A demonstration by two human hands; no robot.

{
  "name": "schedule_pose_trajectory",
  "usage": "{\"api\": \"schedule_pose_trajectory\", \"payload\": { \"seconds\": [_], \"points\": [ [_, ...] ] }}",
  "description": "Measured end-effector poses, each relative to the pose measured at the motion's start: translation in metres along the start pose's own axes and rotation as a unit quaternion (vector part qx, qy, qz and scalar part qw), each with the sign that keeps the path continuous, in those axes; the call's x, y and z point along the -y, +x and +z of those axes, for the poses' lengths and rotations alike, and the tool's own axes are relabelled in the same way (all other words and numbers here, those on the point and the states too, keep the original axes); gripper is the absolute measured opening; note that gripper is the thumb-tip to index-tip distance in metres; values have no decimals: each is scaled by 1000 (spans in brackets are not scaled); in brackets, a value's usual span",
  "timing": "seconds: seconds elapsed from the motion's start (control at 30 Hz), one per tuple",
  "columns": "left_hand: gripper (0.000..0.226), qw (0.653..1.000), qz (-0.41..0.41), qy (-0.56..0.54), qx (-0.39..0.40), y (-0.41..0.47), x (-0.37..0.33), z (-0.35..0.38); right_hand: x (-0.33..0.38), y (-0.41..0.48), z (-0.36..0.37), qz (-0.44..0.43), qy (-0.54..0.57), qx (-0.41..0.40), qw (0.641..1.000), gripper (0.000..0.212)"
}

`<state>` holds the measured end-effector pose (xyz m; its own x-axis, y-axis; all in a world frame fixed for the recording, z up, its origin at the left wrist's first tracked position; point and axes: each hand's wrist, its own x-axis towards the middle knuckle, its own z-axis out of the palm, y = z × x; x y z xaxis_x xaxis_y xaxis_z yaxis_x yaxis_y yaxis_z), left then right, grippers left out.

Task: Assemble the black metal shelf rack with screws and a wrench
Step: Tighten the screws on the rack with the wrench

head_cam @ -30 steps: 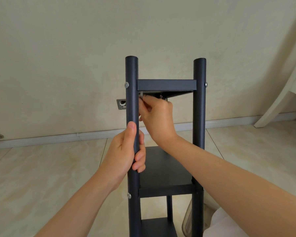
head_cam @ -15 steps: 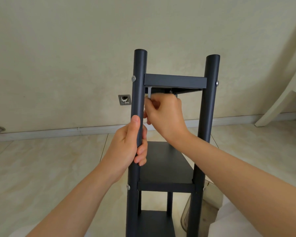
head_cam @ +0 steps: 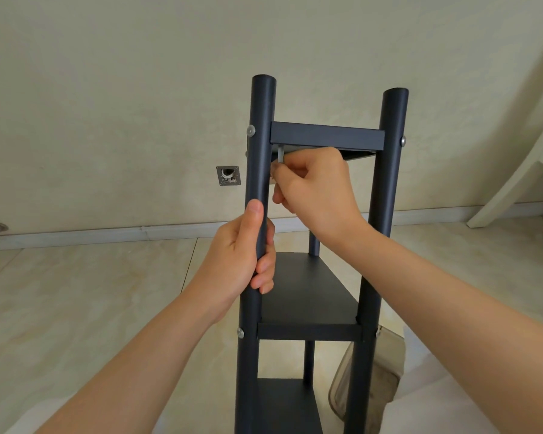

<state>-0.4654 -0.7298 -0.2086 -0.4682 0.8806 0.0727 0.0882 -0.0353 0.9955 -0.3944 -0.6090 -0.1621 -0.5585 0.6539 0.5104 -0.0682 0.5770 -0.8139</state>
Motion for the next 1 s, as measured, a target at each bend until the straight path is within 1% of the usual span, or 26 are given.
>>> {"api": "schedule_pose_trajectory", "payload": {
  "seconds": [0.23, 0.33, 0.5, 0.73, 0.8, 0.9, 0.97, 1.0],
  "points": [
    [65, 1000, 0, 5, 3, -1, 0, -4, -2, -4, 5, -25, -6, -18, 1000, 36],
    [65, 1000, -5, -2, 8, 0, 1, -5, -7, -3, 13, -49, -9, -28, 998, 38],
    [63, 1000, -4, 0, 30, 0, 2, -7, -14, 2, 21, -100, -11, -61, 993, 56],
    [64, 999, -8, 12, 33, -1, 3, -11, -11, 5, 33, -187, -2, -114, 976, 70],
    [64, 999, -7, 11, 31, 0, 3, -12, -13, 7, 35, -181, -18, -124, 975, 68],
    [64, 1000, -5, 8, 23, 1, 3, -12, -12, 8, 36, -142, -42, -116, 982, 62],
    [64, 1000, -6, 7, 15, 1, 4, -13, -13, 7, 35, -121, -56, -99, 986, 59],
    [63, 1000, -6, 6, 12, 1, 4, -14, -13, 7, 34, -100, -68, -77, 990, 56]
  ]
}}
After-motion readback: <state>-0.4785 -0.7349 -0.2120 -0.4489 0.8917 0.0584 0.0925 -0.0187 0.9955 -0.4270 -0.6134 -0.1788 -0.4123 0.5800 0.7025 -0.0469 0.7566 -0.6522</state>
